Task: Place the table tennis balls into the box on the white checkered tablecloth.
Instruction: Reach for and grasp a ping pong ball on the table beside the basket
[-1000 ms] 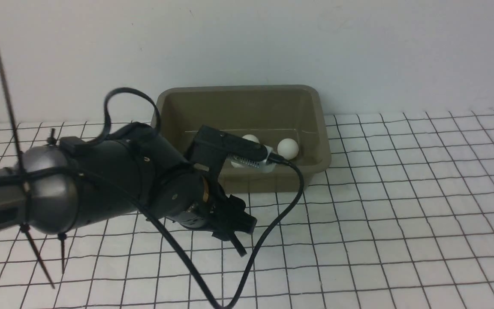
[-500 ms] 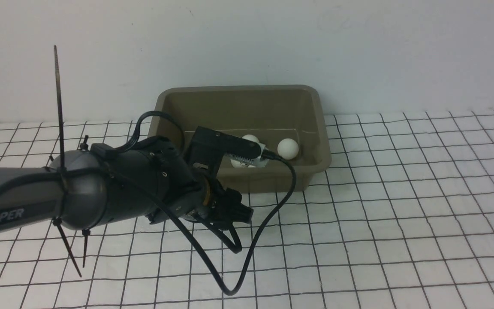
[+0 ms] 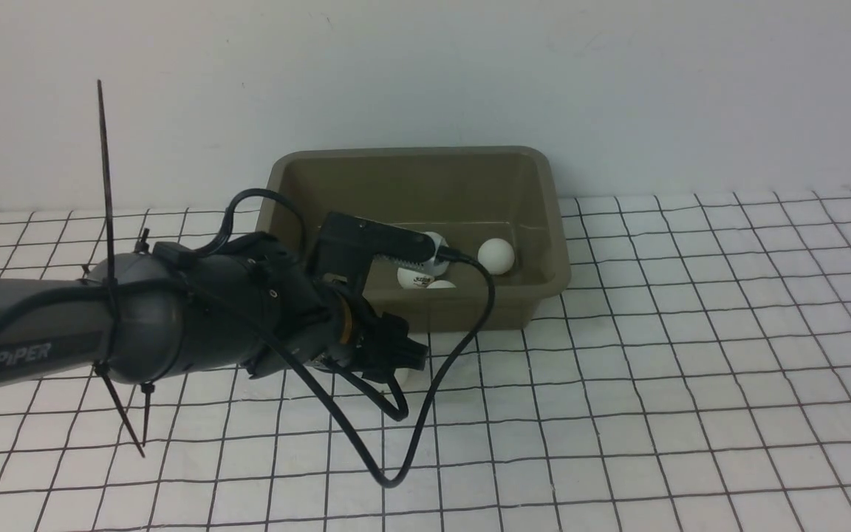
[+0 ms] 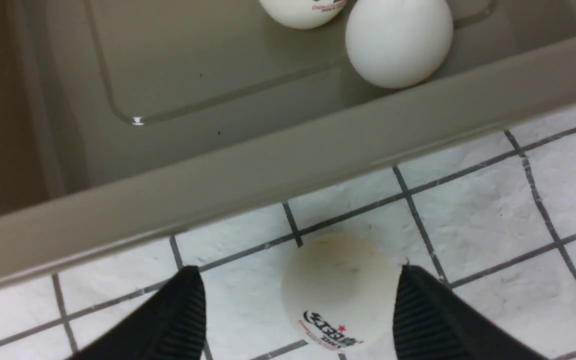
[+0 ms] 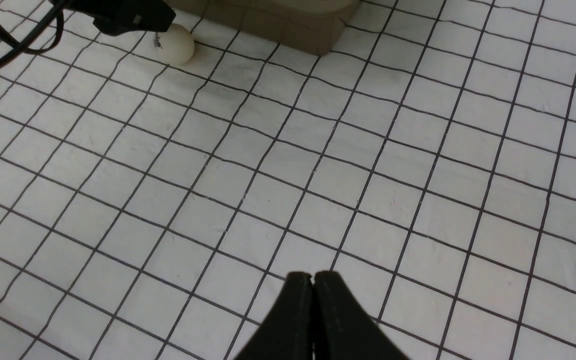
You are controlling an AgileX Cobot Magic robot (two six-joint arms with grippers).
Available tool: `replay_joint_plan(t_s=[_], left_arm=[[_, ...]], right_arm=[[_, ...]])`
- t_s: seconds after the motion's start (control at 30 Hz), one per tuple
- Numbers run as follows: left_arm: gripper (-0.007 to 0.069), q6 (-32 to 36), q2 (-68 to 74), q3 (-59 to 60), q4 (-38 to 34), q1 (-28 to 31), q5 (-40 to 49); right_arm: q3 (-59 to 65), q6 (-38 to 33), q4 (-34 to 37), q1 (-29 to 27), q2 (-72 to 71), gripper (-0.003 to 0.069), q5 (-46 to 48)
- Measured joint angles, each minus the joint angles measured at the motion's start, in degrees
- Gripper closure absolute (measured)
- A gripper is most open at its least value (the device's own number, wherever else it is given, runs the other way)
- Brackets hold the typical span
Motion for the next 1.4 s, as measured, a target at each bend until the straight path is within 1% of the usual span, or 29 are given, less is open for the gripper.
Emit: replay_joint_plan(t_s=[0.4, 0.97, 1.17, 1.23, 1.3, 1.33, 1.4], left_arm=[[0.0174, 0.0, 3.2, 0.0, -1.5, 0.0, -0.5], [0.0174, -0.2, 5.8, 0.0, -2.7, 0.0, -6.2], [0.0176, -1.3, 8.3, 0.0, -2.7, 0.0, -7.4], [0.0192, -1.5, 8.6, 0.0, -2.7, 0.0, -7.6], [0.0232, -1.7, 8.7, 0.0, -2.7, 0.0, -7.5], [0.0271, -1.9, 8.7, 0.0, -2.7, 0.0, -7.6], [0.0276, -2.3, 8.7, 0.0, -2.7, 0.0, -7.6]], right_arm=[[0.0, 0.0, 0.0, 0.0, 0.0, 0.0675, -0.8], [0.0, 0.0, 0.0, 0.0, 0.0, 0.0675, -0.8], [0.0, 0.0, 0.0, 0.0, 0.0, 0.0675, -0.8], [0.0, 0.0, 0.0, 0.0, 0.0, 0.0675, -0.8], [0.0, 0.0, 0.0, 0.0, 0.0, 0.0675, -0.8], [0.0, 0.0, 0.0, 0.0, 0.0, 0.0675, -0.8], [0.0, 0.0, 0.0, 0.0, 0.0, 0.0675, -0.8]])
